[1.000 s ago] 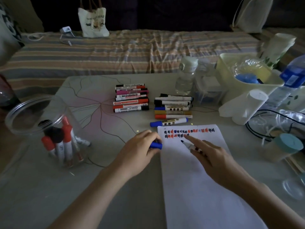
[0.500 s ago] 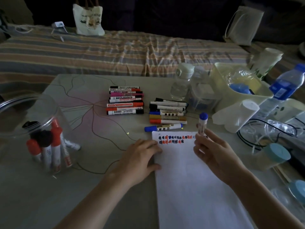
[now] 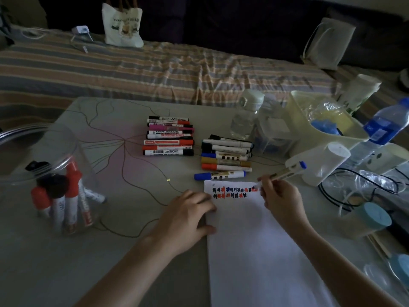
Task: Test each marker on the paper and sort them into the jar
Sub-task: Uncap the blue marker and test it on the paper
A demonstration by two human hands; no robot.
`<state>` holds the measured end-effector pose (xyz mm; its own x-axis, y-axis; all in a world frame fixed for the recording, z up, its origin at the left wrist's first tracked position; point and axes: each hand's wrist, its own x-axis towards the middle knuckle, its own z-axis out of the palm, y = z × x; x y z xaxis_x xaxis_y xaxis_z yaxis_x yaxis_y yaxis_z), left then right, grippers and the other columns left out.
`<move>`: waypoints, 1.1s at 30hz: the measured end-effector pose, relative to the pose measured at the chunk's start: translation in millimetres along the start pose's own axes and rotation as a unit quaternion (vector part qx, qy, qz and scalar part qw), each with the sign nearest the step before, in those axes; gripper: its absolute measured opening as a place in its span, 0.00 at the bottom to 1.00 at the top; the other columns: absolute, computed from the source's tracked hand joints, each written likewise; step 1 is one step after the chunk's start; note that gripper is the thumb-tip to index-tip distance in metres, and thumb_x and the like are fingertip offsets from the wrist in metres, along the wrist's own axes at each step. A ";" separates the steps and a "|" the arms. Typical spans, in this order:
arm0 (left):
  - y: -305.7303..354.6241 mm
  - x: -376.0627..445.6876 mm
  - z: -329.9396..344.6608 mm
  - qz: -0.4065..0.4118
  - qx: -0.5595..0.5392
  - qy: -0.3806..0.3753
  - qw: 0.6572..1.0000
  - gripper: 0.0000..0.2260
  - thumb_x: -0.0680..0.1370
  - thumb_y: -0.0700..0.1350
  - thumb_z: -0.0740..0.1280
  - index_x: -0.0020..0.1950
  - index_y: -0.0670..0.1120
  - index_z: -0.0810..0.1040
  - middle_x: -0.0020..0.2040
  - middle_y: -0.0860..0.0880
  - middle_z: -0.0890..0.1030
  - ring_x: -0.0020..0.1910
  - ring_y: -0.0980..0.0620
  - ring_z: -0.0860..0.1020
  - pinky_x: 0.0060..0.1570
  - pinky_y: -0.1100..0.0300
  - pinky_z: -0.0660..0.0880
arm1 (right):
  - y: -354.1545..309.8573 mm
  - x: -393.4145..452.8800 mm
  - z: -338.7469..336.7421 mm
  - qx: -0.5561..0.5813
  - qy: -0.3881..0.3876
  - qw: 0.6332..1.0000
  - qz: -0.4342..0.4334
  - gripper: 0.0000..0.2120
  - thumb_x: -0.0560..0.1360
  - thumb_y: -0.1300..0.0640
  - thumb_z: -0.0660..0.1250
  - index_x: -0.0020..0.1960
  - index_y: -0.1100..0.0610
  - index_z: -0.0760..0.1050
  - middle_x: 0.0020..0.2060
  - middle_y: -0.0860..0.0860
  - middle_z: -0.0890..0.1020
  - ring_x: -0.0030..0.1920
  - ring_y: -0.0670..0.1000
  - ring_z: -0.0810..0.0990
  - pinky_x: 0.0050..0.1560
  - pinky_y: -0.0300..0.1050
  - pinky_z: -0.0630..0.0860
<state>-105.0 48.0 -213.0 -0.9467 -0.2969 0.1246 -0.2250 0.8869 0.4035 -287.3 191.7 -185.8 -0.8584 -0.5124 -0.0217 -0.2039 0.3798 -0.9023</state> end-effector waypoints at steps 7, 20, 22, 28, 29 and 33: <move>-2.0 -0.9 0.3 -0.009 -0.017 -0.001 1.000 0.23 0.73 0.59 0.70 0.67 0.56 0.75 0.71 0.57 0.68 0.69 0.56 0.63 0.67 0.61 0.62 | 31.2 0.2 6.8 -0.054 0.065 0.996 -0.032 0.17 0.75 0.48 0.68 0.36 0.61 0.78 0.32 0.57 0.80 0.30 0.47 0.72 0.34 0.46 0.70; 0.1 -1.1 -2.1 -0.021 -0.018 -0.004 1.000 0.22 0.72 0.58 0.71 0.65 0.56 0.76 0.71 0.57 0.70 0.68 0.57 0.64 0.66 0.61 0.63 | 31.7 -0.1 6.2 -0.077 0.053 0.995 -0.046 0.12 0.75 0.47 0.69 0.41 0.55 0.81 0.36 0.52 0.82 0.39 0.53 0.80 0.36 0.45 0.75; 0.6 -1.0 -2.6 -0.020 -0.019 -0.005 1.000 0.23 0.72 0.58 0.72 0.65 0.55 0.76 0.71 0.57 0.70 0.68 0.56 0.65 0.66 0.61 0.63 | 32.0 -0.3 6.8 -0.082 0.051 0.994 -0.051 0.11 0.75 0.47 0.69 0.41 0.55 0.81 0.36 0.51 0.82 0.38 0.53 0.80 0.37 0.45 0.75; 0.4 -1.4 -2.9 -0.021 -0.022 -0.008 1.000 0.22 0.72 0.58 0.71 0.65 0.56 0.76 0.71 0.58 0.69 0.68 0.57 0.65 0.66 0.61 0.64 | 34.8 0.8 9.0 -0.093 0.073 0.992 -0.052 0.12 0.75 0.48 0.69 0.40 0.56 0.80 0.34 0.50 0.80 0.36 0.52 0.78 0.34 0.37 0.70; 0.4 -1.6 -3.1 -0.020 -0.021 -0.009 1.000 0.22 0.72 0.59 0.71 0.65 0.56 0.76 0.71 0.58 0.69 0.68 0.57 0.64 0.66 0.62 0.63 | 34.9 1.2 8.7 -0.090 0.078 0.992 -0.051 0.12 0.75 0.48 0.69 0.40 0.57 0.80 0.34 0.51 0.80 0.37 0.52 0.78 0.35 0.37 0.70; 1.3 -1.3 -4.4 -0.021 -0.021 -0.015 0.999 0.22 0.73 0.59 0.70 0.66 0.57 0.75 0.71 0.58 0.68 0.68 0.57 0.63 0.65 0.63 0.62 | 34.5 0.7 8.6 -0.079 0.061 0.994 -0.053 0.09 0.75 0.49 0.70 0.40 0.53 0.80 0.36 0.52 0.83 0.39 0.54 0.81 0.38 0.44 0.75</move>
<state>-103.0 48.0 -208.7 -0.9434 -0.3223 0.0787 -0.2557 0.8576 0.4463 -290.9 197.8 -220.6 -0.8770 -0.4623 0.1312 -0.3591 0.4492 -0.8181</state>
